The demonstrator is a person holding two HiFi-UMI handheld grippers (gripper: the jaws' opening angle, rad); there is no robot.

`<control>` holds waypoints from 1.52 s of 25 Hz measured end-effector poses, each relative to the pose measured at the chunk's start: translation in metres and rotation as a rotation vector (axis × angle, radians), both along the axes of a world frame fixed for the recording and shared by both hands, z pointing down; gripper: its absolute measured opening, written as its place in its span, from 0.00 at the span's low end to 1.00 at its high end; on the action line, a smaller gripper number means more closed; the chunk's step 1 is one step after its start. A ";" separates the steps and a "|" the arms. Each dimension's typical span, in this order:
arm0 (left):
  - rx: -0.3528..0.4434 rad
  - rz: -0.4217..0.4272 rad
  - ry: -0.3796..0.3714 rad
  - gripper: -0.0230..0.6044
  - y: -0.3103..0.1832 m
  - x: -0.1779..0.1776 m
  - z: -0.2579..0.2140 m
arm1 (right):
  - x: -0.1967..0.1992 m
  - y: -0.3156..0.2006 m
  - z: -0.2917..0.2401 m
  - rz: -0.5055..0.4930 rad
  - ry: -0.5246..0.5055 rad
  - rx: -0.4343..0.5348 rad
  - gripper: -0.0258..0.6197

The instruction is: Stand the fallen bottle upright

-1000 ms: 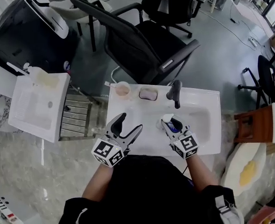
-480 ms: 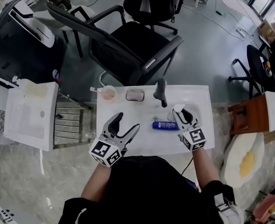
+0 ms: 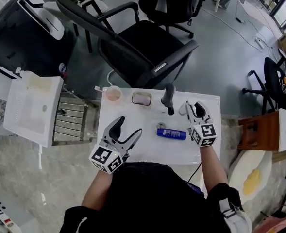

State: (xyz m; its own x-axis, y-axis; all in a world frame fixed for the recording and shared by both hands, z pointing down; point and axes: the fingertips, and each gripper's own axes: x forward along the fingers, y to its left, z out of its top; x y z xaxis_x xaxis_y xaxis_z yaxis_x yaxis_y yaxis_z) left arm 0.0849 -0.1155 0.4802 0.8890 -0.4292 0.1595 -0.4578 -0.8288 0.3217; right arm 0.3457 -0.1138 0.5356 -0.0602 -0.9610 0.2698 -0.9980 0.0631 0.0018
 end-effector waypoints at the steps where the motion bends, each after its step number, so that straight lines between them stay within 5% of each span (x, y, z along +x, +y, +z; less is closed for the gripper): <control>1: -0.003 -0.012 -0.005 0.61 0.000 -0.003 0.001 | 0.003 -0.005 0.002 0.003 -0.003 0.001 0.22; 14: -0.035 -0.128 -0.049 0.61 0.002 -0.027 0.006 | 0.024 -0.052 0.018 0.022 -0.012 0.021 0.22; 25: -0.044 -0.104 -0.050 0.61 0.004 -0.020 0.008 | 0.017 -0.048 0.022 0.041 0.009 0.016 0.23; 29: -0.032 -0.078 -0.044 0.61 0.003 -0.014 0.005 | 0.013 -0.042 0.035 0.013 -0.011 -0.039 0.36; 38: -0.023 -0.052 -0.032 0.61 0.006 -0.017 0.002 | 0.008 -0.023 0.032 0.028 0.010 -0.055 0.39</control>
